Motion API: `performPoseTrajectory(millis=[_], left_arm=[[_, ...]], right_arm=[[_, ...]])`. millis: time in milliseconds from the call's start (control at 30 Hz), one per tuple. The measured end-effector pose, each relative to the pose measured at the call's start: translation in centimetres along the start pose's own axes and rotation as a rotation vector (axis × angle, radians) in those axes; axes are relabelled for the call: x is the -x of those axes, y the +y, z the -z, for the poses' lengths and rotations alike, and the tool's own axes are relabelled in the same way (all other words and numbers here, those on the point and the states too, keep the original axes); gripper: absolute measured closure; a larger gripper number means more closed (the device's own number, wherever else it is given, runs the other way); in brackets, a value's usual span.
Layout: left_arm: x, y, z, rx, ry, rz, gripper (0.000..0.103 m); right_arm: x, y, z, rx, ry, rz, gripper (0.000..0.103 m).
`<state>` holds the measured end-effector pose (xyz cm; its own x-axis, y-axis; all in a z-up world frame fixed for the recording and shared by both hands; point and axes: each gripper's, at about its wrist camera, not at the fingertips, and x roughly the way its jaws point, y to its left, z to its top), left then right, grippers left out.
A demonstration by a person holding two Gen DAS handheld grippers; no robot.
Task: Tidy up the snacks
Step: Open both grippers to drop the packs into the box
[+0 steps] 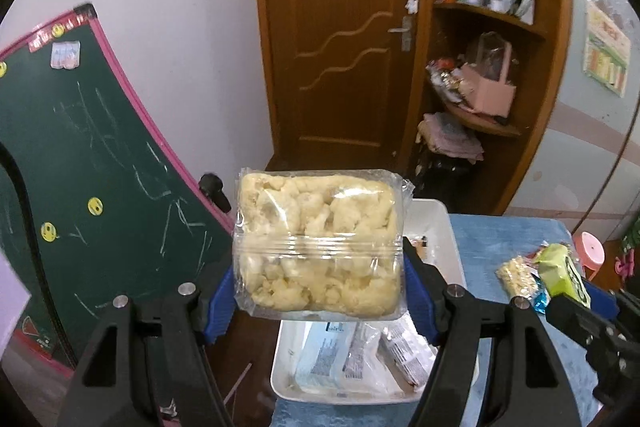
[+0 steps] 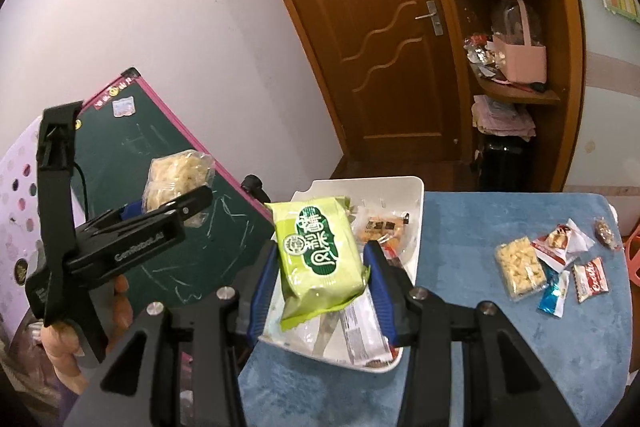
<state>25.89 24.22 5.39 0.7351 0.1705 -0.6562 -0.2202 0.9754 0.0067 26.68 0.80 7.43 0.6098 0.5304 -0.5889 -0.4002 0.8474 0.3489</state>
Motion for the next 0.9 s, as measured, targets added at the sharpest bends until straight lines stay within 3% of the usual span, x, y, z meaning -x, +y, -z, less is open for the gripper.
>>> performPoseTrajectory(millis=[200, 567, 633, 733, 900], left_arm=[[-5.3, 0.0, 0.5, 0.033, 0.114, 0.006, 0.033], [-10.7, -1.0, 1.6, 0.035, 0.219, -0.009, 0.032], [-11.1, -1.1, 1.8, 0.044, 0.226, 0.008, 0.027], [-11.5, -0.9, 2.0, 0.088, 0.255, 0.069, 0.023], [-11.1, -1.1, 2.2, 0.107, 0.260, 0.090, 0.022]], right_arm=[[-4.6, -0.7, 0.8, -0.019, 0.070, 0.032, 0.059], [-9.8, -1.8, 2.6, -0.038, 0.169, 0.065, 0.057], [-11.1, -1.8, 3.1, -0.036, 0.214, 0.053, 0.057], [-12.3, -1.5, 3.8, -0.003, 0.272, 0.067, 0.046], [-11.3, -1.3, 4.5, 0.011, 0.258, 0.048, 0.029]])
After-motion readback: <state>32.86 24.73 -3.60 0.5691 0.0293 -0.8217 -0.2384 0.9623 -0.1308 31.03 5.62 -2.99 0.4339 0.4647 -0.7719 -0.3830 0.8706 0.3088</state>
